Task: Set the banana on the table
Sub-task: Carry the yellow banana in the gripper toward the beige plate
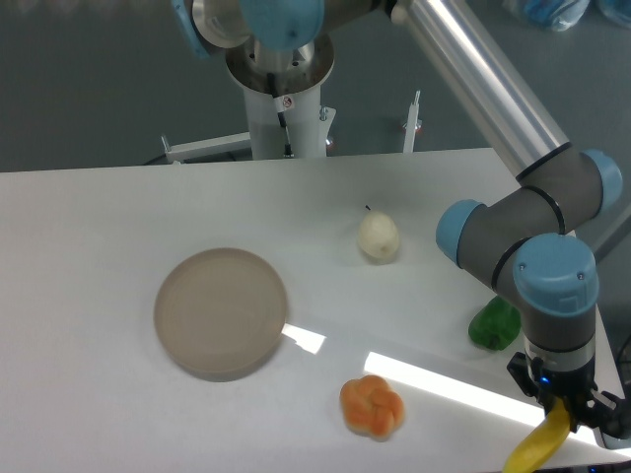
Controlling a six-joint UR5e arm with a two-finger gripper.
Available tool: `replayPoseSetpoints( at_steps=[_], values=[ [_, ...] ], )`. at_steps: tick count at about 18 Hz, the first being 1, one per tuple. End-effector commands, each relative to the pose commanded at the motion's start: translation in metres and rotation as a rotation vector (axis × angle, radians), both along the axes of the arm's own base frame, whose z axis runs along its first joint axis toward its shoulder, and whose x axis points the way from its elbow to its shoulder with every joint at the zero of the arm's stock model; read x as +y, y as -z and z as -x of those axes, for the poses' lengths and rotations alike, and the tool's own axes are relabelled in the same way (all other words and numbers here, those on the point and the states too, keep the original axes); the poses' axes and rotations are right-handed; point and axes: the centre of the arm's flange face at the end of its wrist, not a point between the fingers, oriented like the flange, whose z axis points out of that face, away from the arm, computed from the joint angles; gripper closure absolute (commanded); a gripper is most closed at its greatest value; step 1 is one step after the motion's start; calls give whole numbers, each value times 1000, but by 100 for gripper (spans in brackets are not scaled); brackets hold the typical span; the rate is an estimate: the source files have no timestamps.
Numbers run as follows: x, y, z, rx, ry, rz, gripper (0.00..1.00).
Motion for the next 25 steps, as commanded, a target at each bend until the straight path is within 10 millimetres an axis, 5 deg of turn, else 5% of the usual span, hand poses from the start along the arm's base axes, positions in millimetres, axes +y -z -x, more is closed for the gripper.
replayPoseSetpoints(
  at_steps=[10,17,21,25],
  values=[
    [-5,-20,-23,-16,-39,-14,71],
    [-47,-56,-69,-93,-39,38,71],
    [-77,-37,-109,-246,-165,16,71],
    [-86,-8,-128,-278,-208,44,71]
  ],
)
